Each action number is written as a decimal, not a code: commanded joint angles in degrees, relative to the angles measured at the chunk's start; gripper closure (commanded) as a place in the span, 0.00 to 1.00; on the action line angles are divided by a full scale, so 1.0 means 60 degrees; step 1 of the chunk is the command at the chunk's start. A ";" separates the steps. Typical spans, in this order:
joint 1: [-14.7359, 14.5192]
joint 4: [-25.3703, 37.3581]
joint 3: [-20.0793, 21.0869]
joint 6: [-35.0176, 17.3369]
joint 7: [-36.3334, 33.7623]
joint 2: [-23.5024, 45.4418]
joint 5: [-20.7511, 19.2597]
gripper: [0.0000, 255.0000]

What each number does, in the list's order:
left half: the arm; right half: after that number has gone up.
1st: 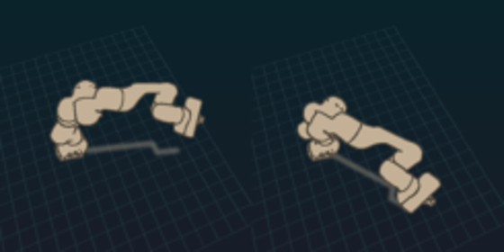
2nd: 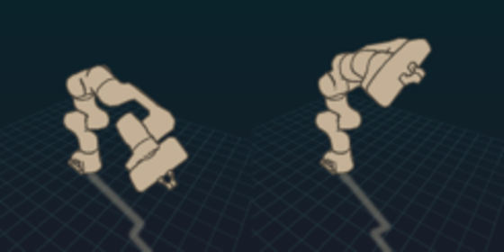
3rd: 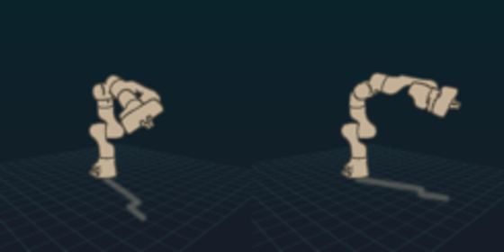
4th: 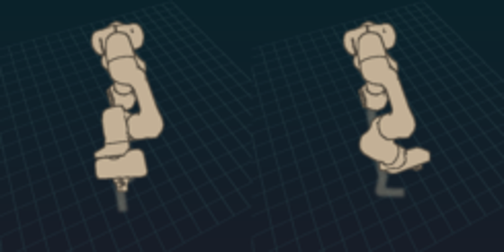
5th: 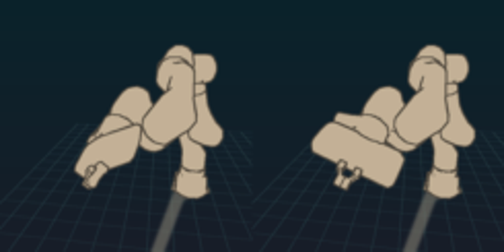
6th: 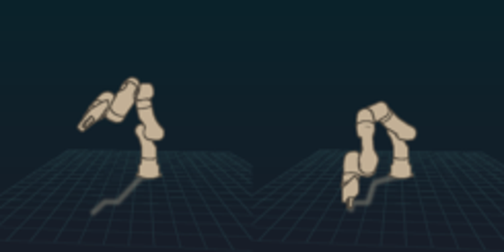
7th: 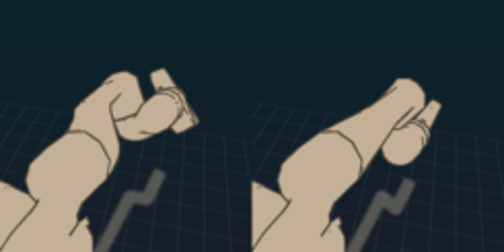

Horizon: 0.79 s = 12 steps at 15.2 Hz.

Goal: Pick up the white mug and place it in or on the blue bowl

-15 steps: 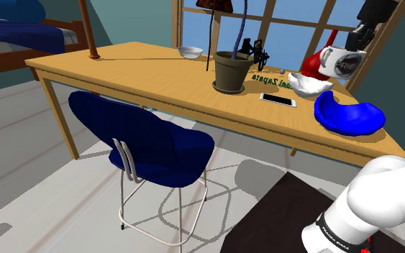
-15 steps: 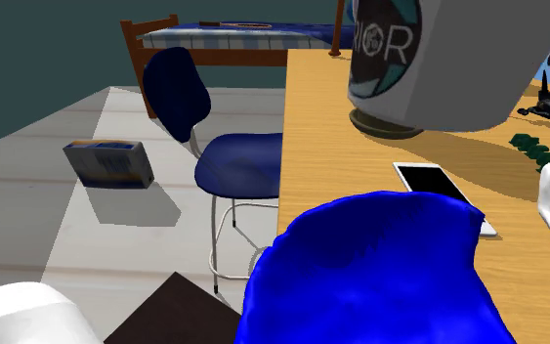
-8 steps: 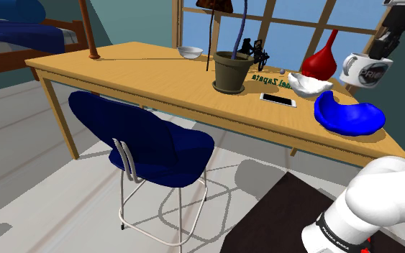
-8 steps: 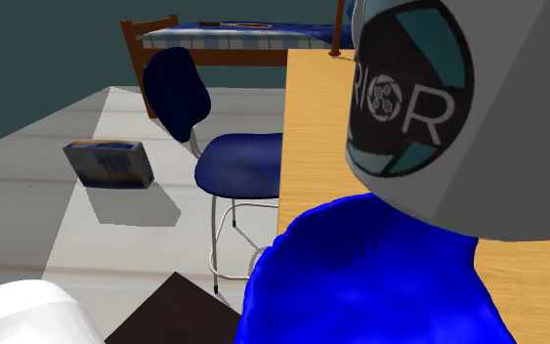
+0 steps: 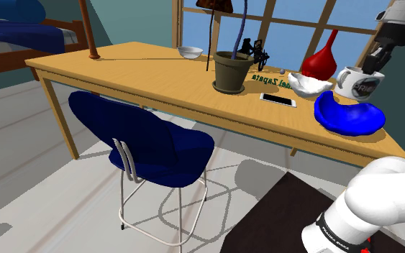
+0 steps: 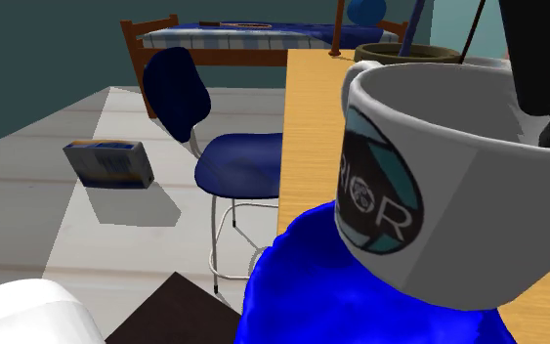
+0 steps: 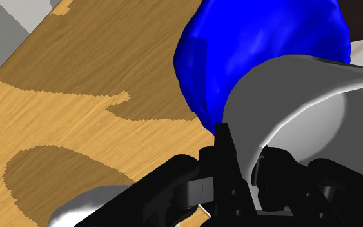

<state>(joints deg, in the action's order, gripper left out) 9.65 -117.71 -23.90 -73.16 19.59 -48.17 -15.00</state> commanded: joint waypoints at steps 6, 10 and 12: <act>0.0106 -0.0935 -0.0082 -0.0554 -0.0064 -0.0389 -0.0133 1.00; 0.0106 -0.0935 -0.0082 -0.0554 -0.0064 -0.0389 -0.0133 1.00; 0.0106 -0.0935 -0.0082 -0.0554 -0.0064 -0.0389 -0.0133 1.00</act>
<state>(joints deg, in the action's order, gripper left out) 10.28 -123.32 -24.40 -76.48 19.21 -50.49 -15.80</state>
